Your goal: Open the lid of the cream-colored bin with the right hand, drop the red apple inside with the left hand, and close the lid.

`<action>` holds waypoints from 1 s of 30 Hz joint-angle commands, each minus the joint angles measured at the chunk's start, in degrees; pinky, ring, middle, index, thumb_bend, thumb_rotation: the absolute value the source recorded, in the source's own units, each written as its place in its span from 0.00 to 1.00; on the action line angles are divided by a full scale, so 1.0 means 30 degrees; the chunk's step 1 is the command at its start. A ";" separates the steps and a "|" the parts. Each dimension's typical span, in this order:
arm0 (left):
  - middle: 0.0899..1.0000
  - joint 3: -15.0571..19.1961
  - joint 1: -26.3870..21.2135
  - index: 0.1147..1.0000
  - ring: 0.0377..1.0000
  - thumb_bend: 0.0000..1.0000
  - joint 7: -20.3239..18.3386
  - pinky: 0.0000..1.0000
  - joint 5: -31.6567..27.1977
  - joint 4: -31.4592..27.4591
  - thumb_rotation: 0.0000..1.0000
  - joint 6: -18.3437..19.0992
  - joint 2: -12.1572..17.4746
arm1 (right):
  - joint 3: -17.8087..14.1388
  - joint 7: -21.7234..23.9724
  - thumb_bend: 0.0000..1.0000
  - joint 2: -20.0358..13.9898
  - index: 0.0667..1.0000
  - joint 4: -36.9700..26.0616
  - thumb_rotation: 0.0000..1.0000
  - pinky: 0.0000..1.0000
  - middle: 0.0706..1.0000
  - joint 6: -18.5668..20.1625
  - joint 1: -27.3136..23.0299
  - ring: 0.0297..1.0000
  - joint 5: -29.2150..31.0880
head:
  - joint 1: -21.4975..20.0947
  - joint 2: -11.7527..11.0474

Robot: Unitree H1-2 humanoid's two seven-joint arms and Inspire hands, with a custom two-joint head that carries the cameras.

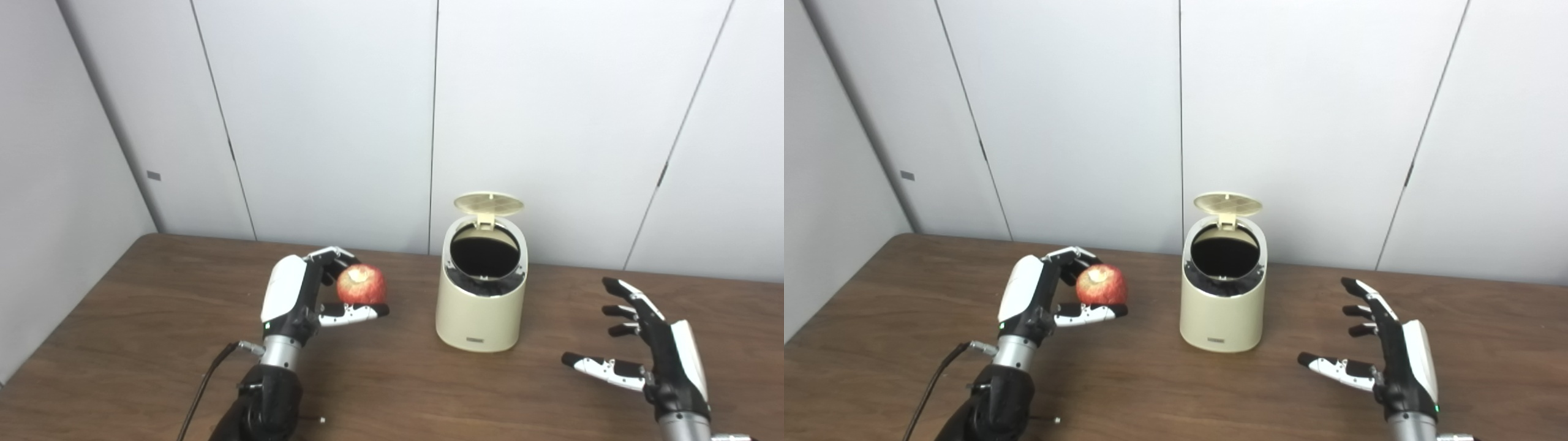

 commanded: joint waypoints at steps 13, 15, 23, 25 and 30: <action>0.46 -0.0324 -0.2605 0.40 0.49 0.52 -0.0541 0.49 0.0579 -0.1832 0.00 -0.0081 -0.1580 | 0.0189 -0.0789 0.76 0.0471 0.79 0.0385 0.04 0.61 0.81 -0.0731 -0.0675 0.72 -0.0430 | -0.0629 -0.0600; 0.46 -0.0357 -0.2864 0.40 0.49 0.52 -0.0528 0.47 0.0422 -0.1798 0.00 -0.0163 -0.1835 | 0.0199 -0.0827 0.76 0.0544 0.79 0.0445 0.04 0.61 0.81 -0.0694 -0.0703 0.73 -0.0450 | -0.0682 -0.0643; 0.45 -0.0481 -0.3631 0.41 0.47 0.52 -0.0436 0.46 0.0152 -0.1451 0.00 -0.0732 -0.2360 | 0.0332 -0.1117 0.76 0.0771 0.79 0.0711 0.03 0.62 0.81 -0.0711 -0.0876 0.73 -0.0579 | -0.1010 -0.0749; 0.45 -0.0540 -0.3767 0.41 0.47 0.52 -0.0513 0.46 0.0086 -0.1402 0.00 -0.0837 -0.2433 | 0.0353 -0.1197 0.76 0.0802 0.79 0.0802 0.03 0.62 0.82 -0.0734 -0.0915 0.73 -0.0628 | -0.1064 -0.0760; 0.45 -0.0697 -0.4079 0.41 0.47 0.52 -0.0566 0.47 -0.0059 -0.1147 0.00 -0.1281 -0.2671 | 0.0372 -0.1338 0.75 0.0967 0.78 0.0813 0.02 0.62 0.81 -0.0676 -0.0964 0.73 -0.0693 | -0.1202 -0.0824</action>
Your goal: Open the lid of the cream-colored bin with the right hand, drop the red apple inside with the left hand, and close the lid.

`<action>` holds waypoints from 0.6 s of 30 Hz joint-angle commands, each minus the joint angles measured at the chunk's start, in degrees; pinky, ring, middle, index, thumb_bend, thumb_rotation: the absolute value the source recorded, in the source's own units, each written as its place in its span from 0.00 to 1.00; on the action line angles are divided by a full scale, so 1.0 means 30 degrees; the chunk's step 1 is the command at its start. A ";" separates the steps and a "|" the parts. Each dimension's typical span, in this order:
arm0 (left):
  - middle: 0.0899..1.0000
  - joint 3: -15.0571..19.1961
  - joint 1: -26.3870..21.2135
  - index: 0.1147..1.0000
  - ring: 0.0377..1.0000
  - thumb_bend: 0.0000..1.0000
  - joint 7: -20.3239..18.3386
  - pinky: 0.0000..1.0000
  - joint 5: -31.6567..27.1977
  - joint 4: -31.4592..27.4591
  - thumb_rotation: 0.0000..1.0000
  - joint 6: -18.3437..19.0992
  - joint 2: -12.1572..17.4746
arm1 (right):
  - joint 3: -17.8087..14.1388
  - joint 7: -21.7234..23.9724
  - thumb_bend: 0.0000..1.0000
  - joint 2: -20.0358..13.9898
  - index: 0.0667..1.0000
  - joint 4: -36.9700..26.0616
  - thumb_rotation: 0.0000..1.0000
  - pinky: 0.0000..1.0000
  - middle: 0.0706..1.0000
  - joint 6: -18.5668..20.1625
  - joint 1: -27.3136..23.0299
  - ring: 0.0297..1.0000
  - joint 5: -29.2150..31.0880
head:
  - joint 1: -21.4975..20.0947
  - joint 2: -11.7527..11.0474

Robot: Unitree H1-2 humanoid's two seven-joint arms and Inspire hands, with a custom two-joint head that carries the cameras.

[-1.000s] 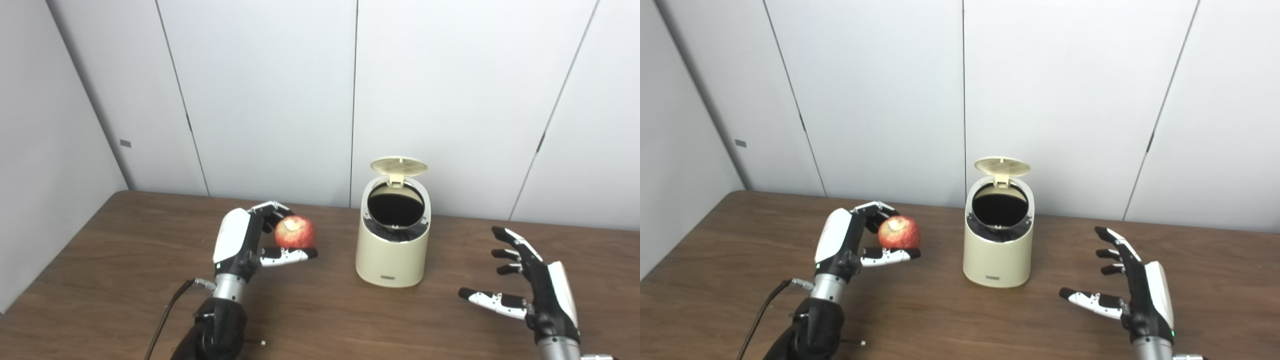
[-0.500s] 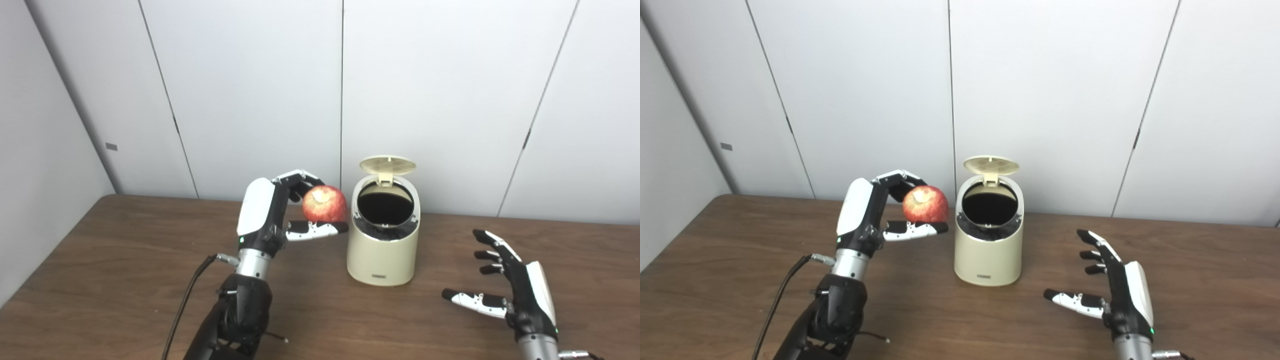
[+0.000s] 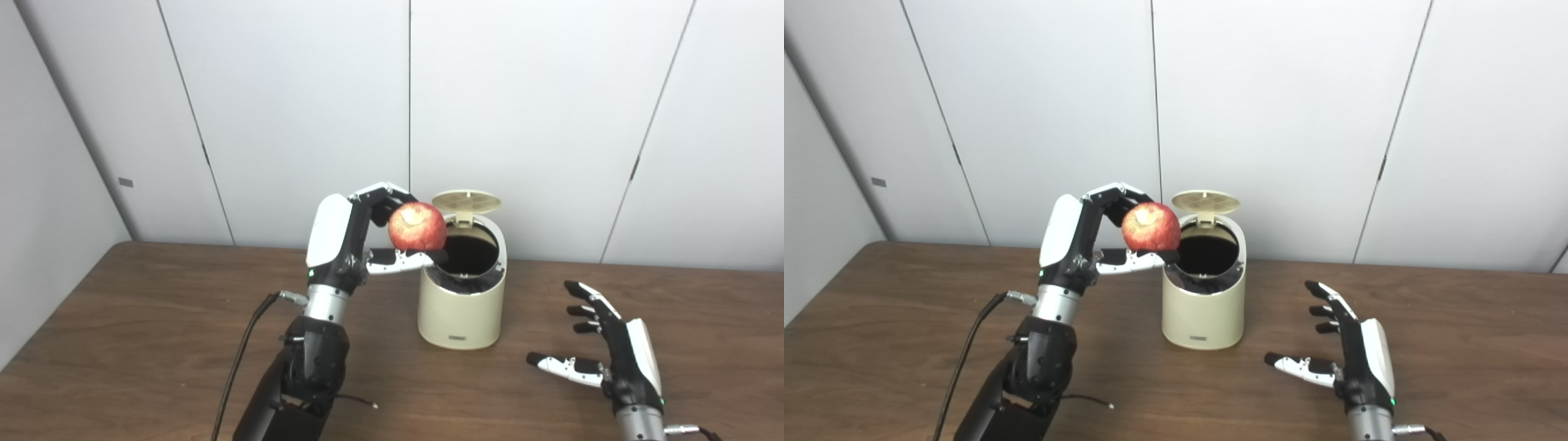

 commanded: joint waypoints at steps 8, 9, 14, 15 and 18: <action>0.45 -0.0340 -0.1410 0.41 0.51 0.52 0.0333 0.48 0.0286 0.0509 0.00 -0.0636 -0.0569 | 0.0062 -0.0493 0.74 0.0195 0.78 -0.0444 0.02 0.63 0.81 -0.0533 -0.0796 0.73 -0.0193 | -0.0152 0.0048; 0.45 -0.0383 -0.1484 0.41 0.50 0.52 0.0422 0.46 0.0335 0.0701 0.00 -0.0700 -0.0618 | 0.0055 -0.0528 0.75 0.0219 0.78 -0.0405 0.01 0.63 0.81 -0.0561 -0.0813 0.73 -0.0197 | -0.0185 0.0059; 0.44 -0.0452 -0.1698 0.41 0.50 0.52 0.0689 0.47 0.0282 0.1649 0.00 -0.0936 -0.0786 | 0.0082 -0.0684 0.75 0.0308 0.78 -0.0354 0.03 0.62 0.81 -0.0710 -0.0864 0.72 -0.0280 | -0.0368 0.0113; 0.45 -0.0458 -0.1736 0.41 0.50 0.52 0.0721 0.47 0.0225 0.1879 0.00 -0.1044 -0.0810 | 0.0090 -0.0695 0.75 0.0330 0.78 -0.0374 0.03 0.62 0.81 -0.0741 -0.0865 0.73 -0.0246 | -0.0404 0.0123; 0.44 -0.0416 -0.1822 0.41 0.48 0.52 0.0701 0.43 -0.0025 0.2535 0.00 -0.1175 -0.0993 | 0.0082 -0.0793 0.75 0.0386 0.78 -0.0250 0.03 0.62 0.81 -0.0901 -0.0897 0.73 -0.0089 | -0.0476 0.0160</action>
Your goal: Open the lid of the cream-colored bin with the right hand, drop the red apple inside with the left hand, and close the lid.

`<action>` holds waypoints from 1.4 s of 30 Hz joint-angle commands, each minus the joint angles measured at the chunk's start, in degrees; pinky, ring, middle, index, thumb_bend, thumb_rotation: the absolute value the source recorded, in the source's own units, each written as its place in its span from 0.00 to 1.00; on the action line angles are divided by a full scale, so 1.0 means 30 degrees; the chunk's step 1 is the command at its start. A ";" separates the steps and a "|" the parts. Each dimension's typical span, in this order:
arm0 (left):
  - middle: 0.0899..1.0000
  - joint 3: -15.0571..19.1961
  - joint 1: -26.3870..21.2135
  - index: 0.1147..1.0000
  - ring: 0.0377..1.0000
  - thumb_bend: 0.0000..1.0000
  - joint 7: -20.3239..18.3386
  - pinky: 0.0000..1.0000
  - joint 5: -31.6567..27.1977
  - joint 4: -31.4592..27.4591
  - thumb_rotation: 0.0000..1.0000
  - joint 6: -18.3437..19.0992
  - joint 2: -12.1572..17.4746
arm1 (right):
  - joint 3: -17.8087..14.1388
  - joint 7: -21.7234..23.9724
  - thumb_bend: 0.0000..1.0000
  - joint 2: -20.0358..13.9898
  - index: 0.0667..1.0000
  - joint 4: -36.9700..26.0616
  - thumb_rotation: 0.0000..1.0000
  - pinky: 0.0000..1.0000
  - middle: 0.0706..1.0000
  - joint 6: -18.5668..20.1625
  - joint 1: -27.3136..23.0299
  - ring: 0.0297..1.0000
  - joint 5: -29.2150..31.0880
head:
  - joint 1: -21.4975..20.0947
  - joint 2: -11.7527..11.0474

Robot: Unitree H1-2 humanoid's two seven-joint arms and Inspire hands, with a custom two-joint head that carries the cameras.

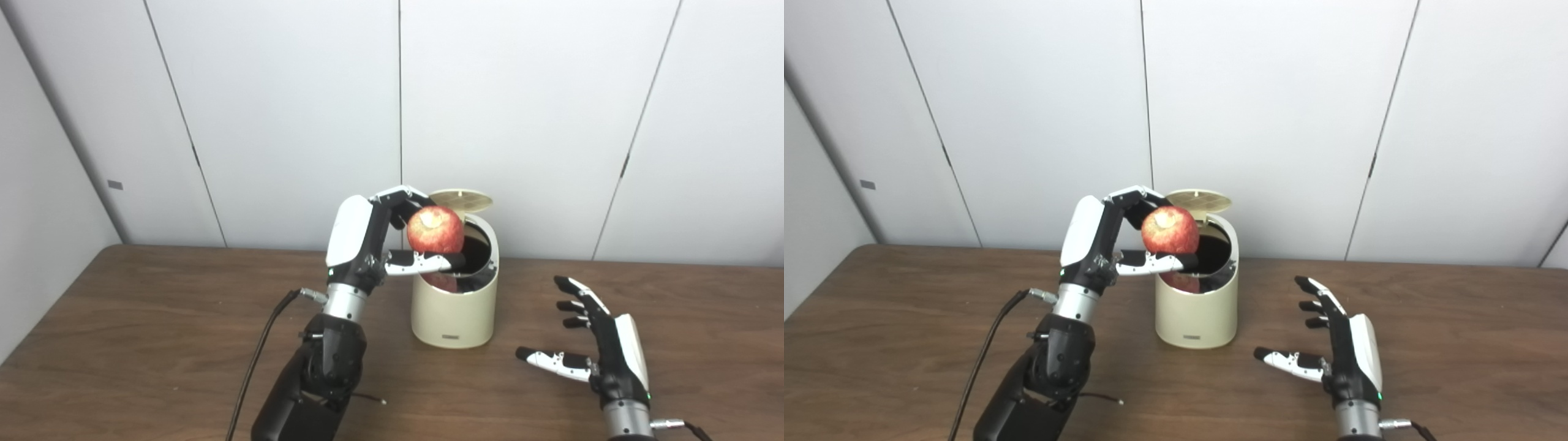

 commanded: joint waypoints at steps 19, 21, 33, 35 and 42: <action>0.43 -0.0057 -0.1921 0.43 0.53 0.52 0.3226 0.51 0.0246 0.4193 0.00 -0.2604 -0.0632 | 0.0324 -0.0174 0.75 0.0541 0.78 -0.0923 0.05 0.61 0.81 -0.0303 -0.0703 0.72 -0.0216 | -0.0431 0.0088; 0.43 -0.0107 -0.2074 0.43 0.53 0.52 0.3816 0.52 0.0342 0.4787 0.00 -0.3004 -0.0667 | 0.0297 -0.0197 0.76 0.0619 0.78 -0.0921 0.03 0.61 0.81 -0.0337 -0.0701 0.72 -0.0138 | -0.0435 0.0076; 0.44 -0.0333 -0.2514 0.42 0.54 0.52 0.5144 0.51 0.0205 0.6561 0.00 -0.3872 -0.0817 | 0.0493 -0.0005 0.76 0.0800 0.77 -0.1247 0.04 0.58 0.80 -0.0189 -0.0627 0.70 -0.0251 | -0.0604 0.0138; 0.44 -0.0387 -0.2539 0.42 0.53 0.52 0.5191 0.50 0.0184 0.6700 0.00 -0.3947 -0.0837 | 0.0534 0.0006 0.76 0.0825 0.77 -0.1330 0.04 0.57 0.80 -0.0174 -0.0607 0.69 -0.0267 | -0.0631 0.0150; 0.45 -0.0586 -0.2506 0.41 0.53 0.52 0.4763 0.49 -0.0037 0.6819 0.00 -0.3908 -0.0866 | 0.0608 -0.0006 0.75 0.0875 0.77 -0.1488 0.03 0.56 0.81 -0.0112 -0.0550 0.69 -0.0277 | -0.0726 0.0225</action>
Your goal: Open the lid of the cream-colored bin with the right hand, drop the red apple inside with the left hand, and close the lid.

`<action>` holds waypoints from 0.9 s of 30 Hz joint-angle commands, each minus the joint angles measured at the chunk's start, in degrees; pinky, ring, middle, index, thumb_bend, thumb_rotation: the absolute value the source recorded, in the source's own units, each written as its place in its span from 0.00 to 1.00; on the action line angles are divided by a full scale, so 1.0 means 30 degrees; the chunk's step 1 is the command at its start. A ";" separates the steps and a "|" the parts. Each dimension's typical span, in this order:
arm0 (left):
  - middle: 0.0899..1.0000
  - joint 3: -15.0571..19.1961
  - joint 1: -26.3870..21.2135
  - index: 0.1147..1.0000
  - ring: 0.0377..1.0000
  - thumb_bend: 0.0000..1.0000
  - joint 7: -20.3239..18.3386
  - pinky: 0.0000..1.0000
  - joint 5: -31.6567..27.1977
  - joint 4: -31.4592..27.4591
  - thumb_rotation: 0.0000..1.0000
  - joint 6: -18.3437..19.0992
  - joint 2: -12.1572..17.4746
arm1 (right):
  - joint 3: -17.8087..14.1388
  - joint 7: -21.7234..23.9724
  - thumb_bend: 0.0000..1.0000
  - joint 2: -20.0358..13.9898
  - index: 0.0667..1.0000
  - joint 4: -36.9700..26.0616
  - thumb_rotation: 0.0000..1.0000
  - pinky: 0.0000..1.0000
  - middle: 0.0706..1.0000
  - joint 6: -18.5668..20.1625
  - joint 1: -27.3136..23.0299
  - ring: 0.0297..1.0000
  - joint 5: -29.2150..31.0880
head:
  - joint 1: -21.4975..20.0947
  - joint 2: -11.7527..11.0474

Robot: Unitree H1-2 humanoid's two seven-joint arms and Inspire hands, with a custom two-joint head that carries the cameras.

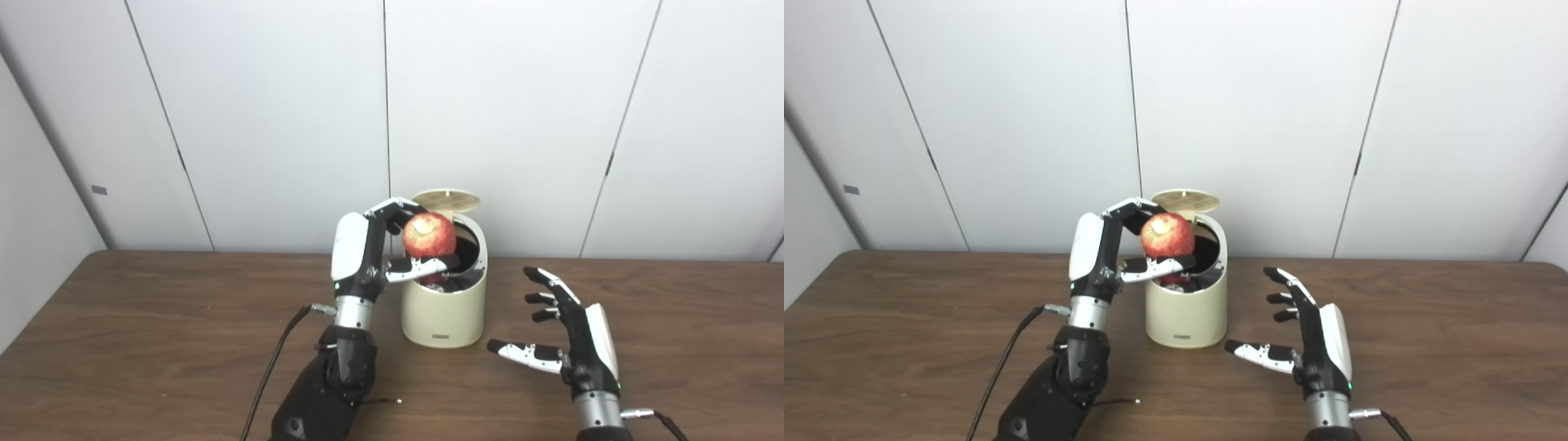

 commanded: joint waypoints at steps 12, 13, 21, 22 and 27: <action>0.52 -0.0923 -0.0403 0.44 0.67 0.52 -0.2805 0.64 -0.0111 -0.0704 0.03 0.1168 0.0588 | 0.0036 -0.0084 0.75 0.0123 0.77 -0.0692 0.02 0.56 0.81 -0.0263 -0.0580 0.70 -0.0035 | -0.0076 0.0127; 0.56 -0.0925 -0.0387 0.44 0.67 0.52 -0.2859 0.64 -0.0109 -0.0733 0.05 0.1170 0.0620 | 0.0037 -0.0071 0.75 0.0118 0.77 -0.0697 0.02 0.56 0.81 -0.0246 -0.0583 0.70 -0.0043 | -0.0076 0.0127; 0.62 -0.0886 -0.0254 0.43 0.69 0.52 -0.3254 0.65 -0.0148 -0.1211 0.07 0.1587 0.0764 | 0.0085 0.0004 0.75 0.0088 0.77 -0.0770 0.02 0.56 0.81 -0.0236 -0.0588 0.69 -0.0073 | 0.0030 0.0190; 0.62 -0.0882 -0.0250 0.43 0.69 0.52 -0.3289 0.65 -0.0141 -0.1232 0.07 0.1641 0.0782 | 0.0082 -0.0008 0.75 0.0086 0.77 -0.0760 0.02 0.56 0.81 -0.0260 -0.0595 0.69 -0.0067 | 0.0038 0.0210; 0.63 -0.0846 -0.0192 0.43 0.69 0.52 -0.3436 0.65 -0.0101 -0.1364 0.07 0.1745 0.0844 | 0.0048 0.0032 0.75 0.0085 0.77 -0.0753 0.01 0.55 0.81 -0.0323 -0.0582 0.69 0.0076 | 0.0077 0.0228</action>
